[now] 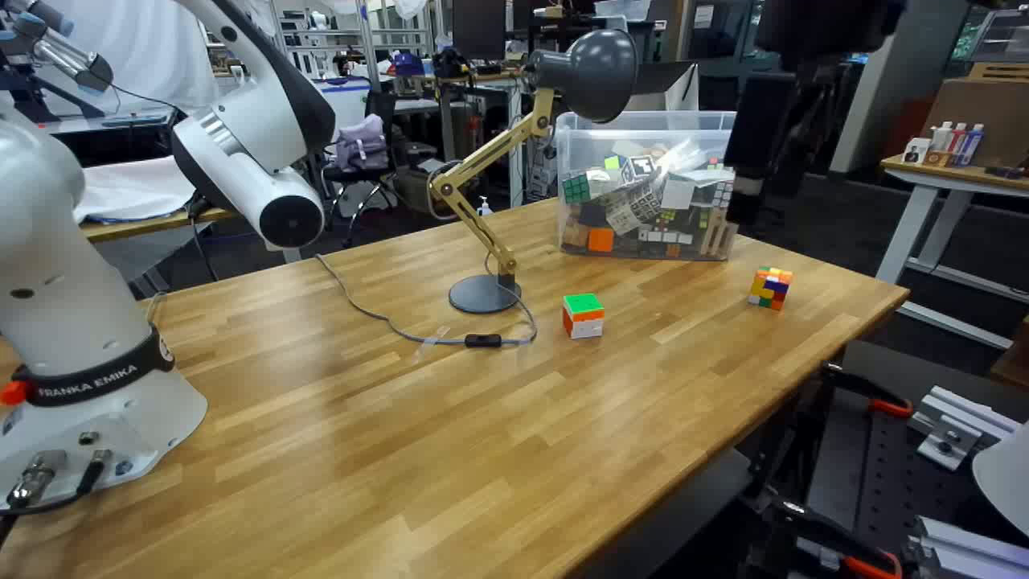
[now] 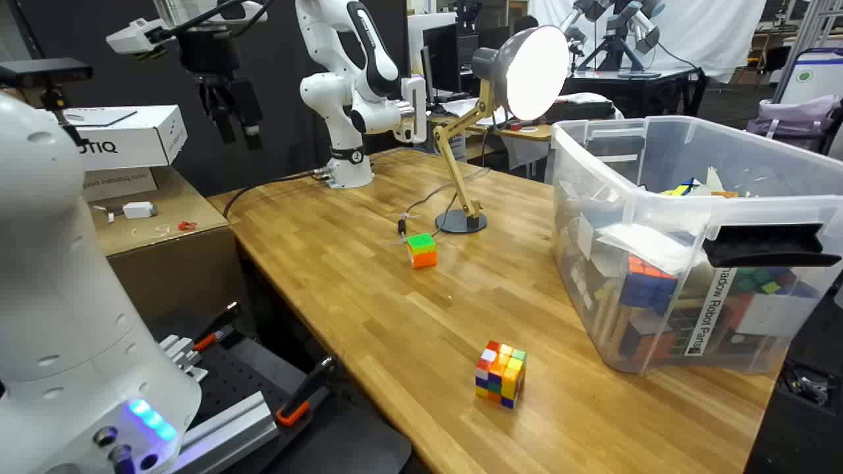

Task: Pick up the Rubik's cube on the left and put it in the clear container on the right

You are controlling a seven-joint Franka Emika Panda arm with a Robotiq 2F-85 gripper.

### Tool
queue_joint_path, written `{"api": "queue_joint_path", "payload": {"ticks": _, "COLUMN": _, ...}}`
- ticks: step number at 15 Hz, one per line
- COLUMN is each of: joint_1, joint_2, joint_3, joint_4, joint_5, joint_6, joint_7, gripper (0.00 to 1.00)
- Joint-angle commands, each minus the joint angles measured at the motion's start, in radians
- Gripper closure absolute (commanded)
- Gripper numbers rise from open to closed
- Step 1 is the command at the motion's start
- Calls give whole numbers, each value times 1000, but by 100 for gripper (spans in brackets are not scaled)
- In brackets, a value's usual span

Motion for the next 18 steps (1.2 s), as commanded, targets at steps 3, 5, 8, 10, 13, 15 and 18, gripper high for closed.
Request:
{"api": "queue_joint_path", "payload": {"ticks": 3, "joint_1": 1, "joint_2": 0, "joint_3": -2, "joint_4": 2, "joint_5": -2, "joint_6": -3, "joint_7": 0, "gripper": 0}}
{"api": "queue_joint_path", "payload": {"ticks": 5, "joint_1": 1, "joint_2": 0, "joint_3": -2, "joint_4": 2, "joint_5": -2, "joint_6": -3, "joint_7": 0, "gripper": 0}}
{"api": "queue_joint_path", "payload": {"ticks": 8, "joint_1": 1, "joint_2": 0, "joint_3": -2, "joint_4": 2, "joint_5": -2, "joint_6": -3, "joint_7": 0, "gripper": 0}}
{"api": "queue_joint_path", "payload": {"ticks": 10, "joint_1": 1, "joint_2": 0, "joint_3": -2, "joint_4": 2, "joint_5": -2, "joint_6": -3, "joint_7": 0, "gripper": 0}}
{"api": "queue_joint_path", "payload": {"ticks": 13, "joint_1": 1, "joint_2": 0, "joint_3": -2, "joint_4": 2, "joint_5": -2, "joint_6": -3, "joint_7": 0, "gripper": 0}}
{"api": "queue_joint_path", "payload": {"ticks": 15, "joint_1": 1, "joint_2": 0, "joint_3": -2, "joint_4": 2, "joint_5": -2, "joint_6": -3, "joint_7": 0, "gripper": 0}}
{"api": "queue_joint_path", "payload": {"ticks": 18, "joint_1": 3, "joint_2": 20, "joint_3": -10, "joint_4": 10, "joint_5": 6, "joint_6": 1, "joint_7": -11, "gripper": 0}}
